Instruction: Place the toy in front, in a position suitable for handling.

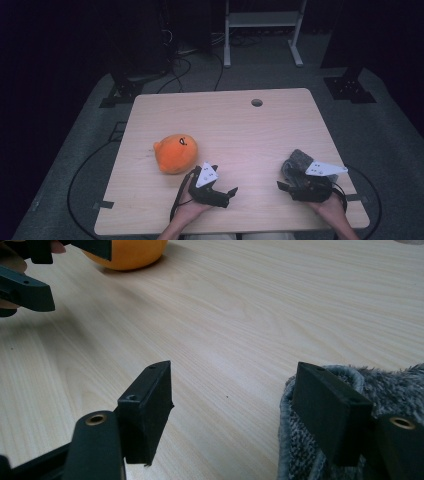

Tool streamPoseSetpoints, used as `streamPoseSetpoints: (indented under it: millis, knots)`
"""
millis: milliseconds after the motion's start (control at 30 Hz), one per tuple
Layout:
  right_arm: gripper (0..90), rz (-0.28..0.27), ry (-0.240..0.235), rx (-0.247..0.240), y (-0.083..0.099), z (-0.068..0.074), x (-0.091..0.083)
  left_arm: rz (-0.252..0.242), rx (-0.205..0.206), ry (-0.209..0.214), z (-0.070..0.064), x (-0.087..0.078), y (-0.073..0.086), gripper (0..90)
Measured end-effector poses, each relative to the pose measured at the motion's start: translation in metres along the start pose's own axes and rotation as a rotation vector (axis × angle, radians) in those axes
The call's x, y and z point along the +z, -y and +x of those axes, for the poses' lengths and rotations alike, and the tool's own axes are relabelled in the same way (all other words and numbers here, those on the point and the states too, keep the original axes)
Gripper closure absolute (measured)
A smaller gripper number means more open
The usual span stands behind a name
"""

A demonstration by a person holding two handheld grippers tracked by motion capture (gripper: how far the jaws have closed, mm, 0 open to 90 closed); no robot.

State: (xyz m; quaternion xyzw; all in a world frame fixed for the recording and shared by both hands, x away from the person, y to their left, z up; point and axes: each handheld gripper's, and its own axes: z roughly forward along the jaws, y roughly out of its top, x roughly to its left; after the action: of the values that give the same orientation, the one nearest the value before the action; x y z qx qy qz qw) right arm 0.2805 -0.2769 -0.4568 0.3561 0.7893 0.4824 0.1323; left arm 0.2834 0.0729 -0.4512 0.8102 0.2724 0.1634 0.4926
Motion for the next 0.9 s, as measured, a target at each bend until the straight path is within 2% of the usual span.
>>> streamPoseSetpoints:
  millis: [233, 367, 400, 533, 633, 667, 700, 900]
  knots:
    - [31.0, 0.017, -0.013, 0.014, 0.002, -0.002, 0.004, -0.015, 0.014, -0.010, 0.002, -0.004, -0.005, 2.9]
    - [31.0, 0.014, -0.012, 0.011, 0.001, 0.000, 0.003, -0.045, 0.007, -0.023, 0.007, -0.011, -0.009, 2.8]
    - [31.0, 0.011, -0.013, 0.010, 0.001, 0.000, 0.003, -0.057, 0.010, -0.040, 0.011, -0.016, -0.012, 2.7]
    - [31.0, 0.011, -0.012, 0.011, 0.000, 0.002, 0.004, -0.087, -0.006, -0.063, 0.019, -0.026, -0.017, 2.5]
    - [31.0, 0.015, -0.014, 0.004, 0.000, 0.003, 0.005, -0.120, 0.000, -0.107, 0.029, -0.038, -0.022, 2.5]
    - [31.2, 0.017, -0.016, 0.006, 0.000, 0.003, 0.006, -0.135, -0.003, -0.138, 0.038, -0.047, -0.025, 2.4]
    - [31.2, 0.017, -0.016, 0.006, 0.000, 0.003, 0.006, -0.135, -0.003, -0.138, 0.038, -0.047, -0.025, 2.4]
    - [31.1, 0.015, -0.018, 0.010, 0.000, 0.002, 0.005, -0.166, -0.031, -0.264, 0.069, -0.075, -0.023, 2.4]
